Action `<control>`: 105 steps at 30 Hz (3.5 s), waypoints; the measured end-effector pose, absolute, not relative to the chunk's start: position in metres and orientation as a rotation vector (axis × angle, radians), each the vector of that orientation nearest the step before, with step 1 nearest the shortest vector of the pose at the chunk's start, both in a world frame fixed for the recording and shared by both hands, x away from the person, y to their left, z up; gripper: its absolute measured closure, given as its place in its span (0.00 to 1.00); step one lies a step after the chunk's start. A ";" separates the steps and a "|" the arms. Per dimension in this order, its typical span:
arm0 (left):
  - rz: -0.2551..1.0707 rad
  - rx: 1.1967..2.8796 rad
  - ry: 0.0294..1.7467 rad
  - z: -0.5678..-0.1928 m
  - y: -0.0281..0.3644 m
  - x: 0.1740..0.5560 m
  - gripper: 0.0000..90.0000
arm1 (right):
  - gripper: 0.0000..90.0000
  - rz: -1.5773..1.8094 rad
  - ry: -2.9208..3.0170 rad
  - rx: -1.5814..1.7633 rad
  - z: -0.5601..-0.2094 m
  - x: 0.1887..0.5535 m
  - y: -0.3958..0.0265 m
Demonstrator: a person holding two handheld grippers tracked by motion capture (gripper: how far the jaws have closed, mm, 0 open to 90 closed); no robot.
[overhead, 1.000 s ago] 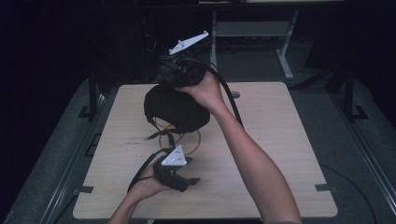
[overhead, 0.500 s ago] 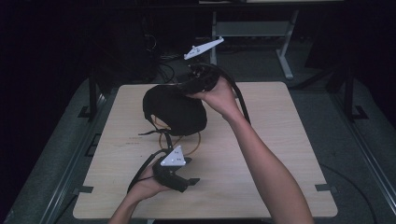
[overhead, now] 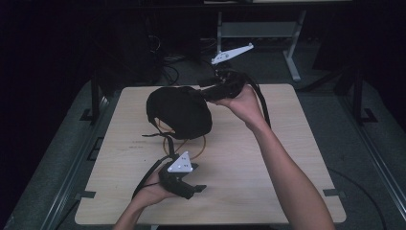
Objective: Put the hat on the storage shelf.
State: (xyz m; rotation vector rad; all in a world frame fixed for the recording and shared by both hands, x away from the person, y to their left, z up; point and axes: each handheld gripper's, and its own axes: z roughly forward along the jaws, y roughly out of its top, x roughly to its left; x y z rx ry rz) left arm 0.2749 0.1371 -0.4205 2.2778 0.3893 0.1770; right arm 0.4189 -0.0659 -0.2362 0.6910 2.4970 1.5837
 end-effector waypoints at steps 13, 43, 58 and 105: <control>0.180 2.267 0.390 -0.422 0.134 0.274 0.28 | 0.35 1.577 2.464 0.754 -0.243 0.411 -0.104; 0.209 2.271 0.362 -0.422 0.128 0.271 0.27 | 0.29 1.549 2.428 0.878 -0.277 0.394 -0.172; 0.200 2.272 0.338 -0.422 0.122 0.269 0.26 | 0.24 1.537 2.408 0.964 -0.302 0.386 -0.201; 0.215 2.233 0.449 -0.430 0.130 0.273 0.20 | 0.21 1.539 2.340 1.230 -0.410 0.319 -0.300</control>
